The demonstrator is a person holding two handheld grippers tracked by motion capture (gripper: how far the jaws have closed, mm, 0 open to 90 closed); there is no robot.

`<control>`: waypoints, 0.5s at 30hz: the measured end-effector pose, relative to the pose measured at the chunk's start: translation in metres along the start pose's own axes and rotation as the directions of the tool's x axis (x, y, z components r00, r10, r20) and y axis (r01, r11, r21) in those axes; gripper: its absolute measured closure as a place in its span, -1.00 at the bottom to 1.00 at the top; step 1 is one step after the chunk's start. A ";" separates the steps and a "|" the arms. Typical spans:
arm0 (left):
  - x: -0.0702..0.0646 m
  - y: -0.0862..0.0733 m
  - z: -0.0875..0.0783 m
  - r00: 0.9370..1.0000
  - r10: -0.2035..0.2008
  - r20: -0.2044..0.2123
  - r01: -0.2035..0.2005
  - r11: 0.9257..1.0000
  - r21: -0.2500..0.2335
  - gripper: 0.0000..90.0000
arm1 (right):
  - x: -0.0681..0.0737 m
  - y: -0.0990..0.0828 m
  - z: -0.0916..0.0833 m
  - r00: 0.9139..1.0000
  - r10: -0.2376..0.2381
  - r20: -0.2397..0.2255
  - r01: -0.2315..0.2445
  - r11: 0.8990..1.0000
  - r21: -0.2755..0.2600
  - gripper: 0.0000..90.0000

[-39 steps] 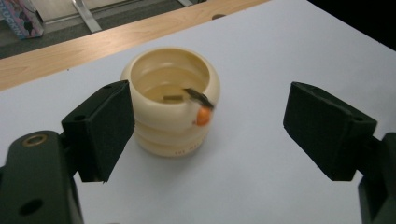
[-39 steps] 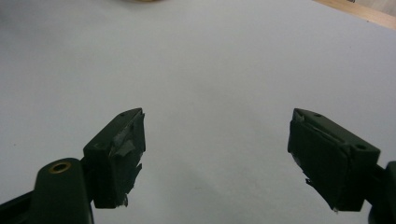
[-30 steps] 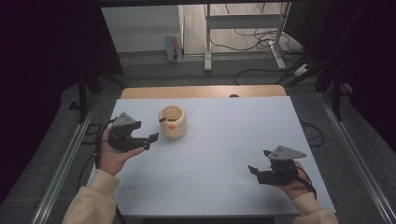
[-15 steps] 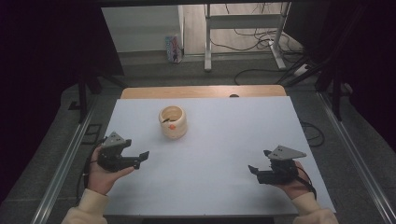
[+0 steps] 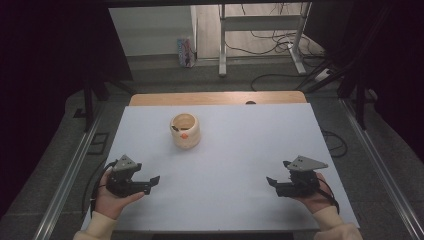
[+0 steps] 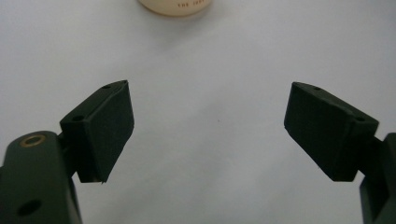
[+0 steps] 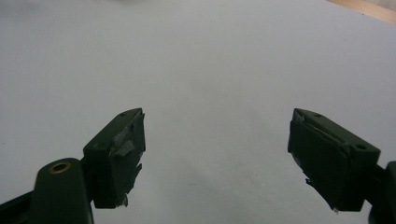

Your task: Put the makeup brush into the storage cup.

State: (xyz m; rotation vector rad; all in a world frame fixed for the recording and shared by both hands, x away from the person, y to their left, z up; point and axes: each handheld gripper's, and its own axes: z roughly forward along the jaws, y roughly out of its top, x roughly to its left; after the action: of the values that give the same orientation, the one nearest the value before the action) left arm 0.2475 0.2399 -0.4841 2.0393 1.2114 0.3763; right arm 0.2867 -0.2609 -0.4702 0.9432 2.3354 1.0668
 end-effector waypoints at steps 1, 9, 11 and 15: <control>-0.001 0.000 0.000 1.000 0.002 -0.002 -0.002 1.000 0.000 -0.63 | 0.000 0.000 0.000 1.000 -0.001 0.000 0.001 1.000 0.001 -0.58; -0.003 -0.002 0.004 1.000 -0.009 0.004 0.009 1.000 0.008 -0.62 | -0.003 -0.001 0.001 1.000 -0.002 0.004 0.002 1.000 0.005 -0.58; -0.003 -0.003 0.005 1.000 -0.005 -0.001 0.005 1.000 0.015 -0.62 | -0.003 -0.001 0.001 1.000 0.002 0.005 -0.002 1.000 0.003 -0.58; -0.003 -0.003 0.003 1.000 -0.010 0.007 0.010 1.000 0.007 -0.62 | -0.004 -0.001 0.001 1.000 0.006 0.004 -0.006 1.000 0.004 -0.58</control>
State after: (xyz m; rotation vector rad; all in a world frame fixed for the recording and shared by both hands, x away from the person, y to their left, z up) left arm 0.2463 0.2366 -0.4880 2.0379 1.2198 0.3604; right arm 0.2893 -0.2640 -0.4713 0.9537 2.3338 1.0612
